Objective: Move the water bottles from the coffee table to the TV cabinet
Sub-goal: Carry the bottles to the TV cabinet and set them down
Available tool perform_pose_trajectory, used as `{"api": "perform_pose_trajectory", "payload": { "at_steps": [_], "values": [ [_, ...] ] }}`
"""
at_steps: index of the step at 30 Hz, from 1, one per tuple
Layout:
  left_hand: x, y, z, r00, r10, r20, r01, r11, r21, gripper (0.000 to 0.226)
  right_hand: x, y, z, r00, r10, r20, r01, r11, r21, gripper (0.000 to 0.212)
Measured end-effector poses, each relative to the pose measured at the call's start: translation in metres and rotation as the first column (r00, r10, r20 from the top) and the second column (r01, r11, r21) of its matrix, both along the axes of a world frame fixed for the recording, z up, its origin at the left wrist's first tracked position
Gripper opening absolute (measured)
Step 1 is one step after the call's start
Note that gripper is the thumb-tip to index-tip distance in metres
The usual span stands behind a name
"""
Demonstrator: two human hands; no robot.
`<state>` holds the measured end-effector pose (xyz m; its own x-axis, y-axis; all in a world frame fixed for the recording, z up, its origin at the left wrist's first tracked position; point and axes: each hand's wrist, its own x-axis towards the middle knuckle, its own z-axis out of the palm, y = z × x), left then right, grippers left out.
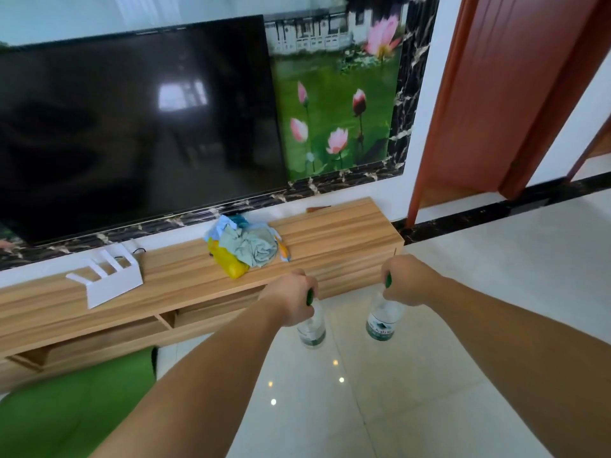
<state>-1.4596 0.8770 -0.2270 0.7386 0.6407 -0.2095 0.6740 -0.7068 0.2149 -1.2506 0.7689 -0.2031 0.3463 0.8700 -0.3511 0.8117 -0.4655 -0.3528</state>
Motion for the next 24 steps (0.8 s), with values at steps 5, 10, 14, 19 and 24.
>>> {"api": "perform_pose_trajectory", "payload": {
  "at_steps": [5,10,14,19,24],
  "values": [
    [0.028,0.022,0.024,0.999,-0.003,0.032,0.003,1.0,0.02,0.032,0.02,0.02,0.029,1.0,0.005,0.023,-0.007,0.998,0.066,0.017],
    [0.053,0.046,0.029,0.997,-0.002,0.073,-0.001,0.999,0.043,0.031,0.045,0.041,0.043,0.999,0.009,0.039,-0.011,0.997,0.071,0.019],
    [0.076,0.078,0.017,0.996,-0.009,0.087,0.006,1.0,0.029,0.03,0.072,0.064,0.036,1.0,0.004,0.024,-0.005,0.999,0.054,0.011],
    [0.121,0.137,-0.005,0.996,-0.027,0.087,0.028,1.0,-0.004,0.031,0.114,0.112,0.017,1.0,0.005,0.017,-0.005,1.0,0.026,0.015],
    [0.166,0.208,-0.023,0.997,-0.008,0.073,0.013,0.998,-0.067,0.031,0.162,0.183,-0.001,0.999,0.033,0.043,-0.031,0.999,-0.037,0.008]
  ]
}}
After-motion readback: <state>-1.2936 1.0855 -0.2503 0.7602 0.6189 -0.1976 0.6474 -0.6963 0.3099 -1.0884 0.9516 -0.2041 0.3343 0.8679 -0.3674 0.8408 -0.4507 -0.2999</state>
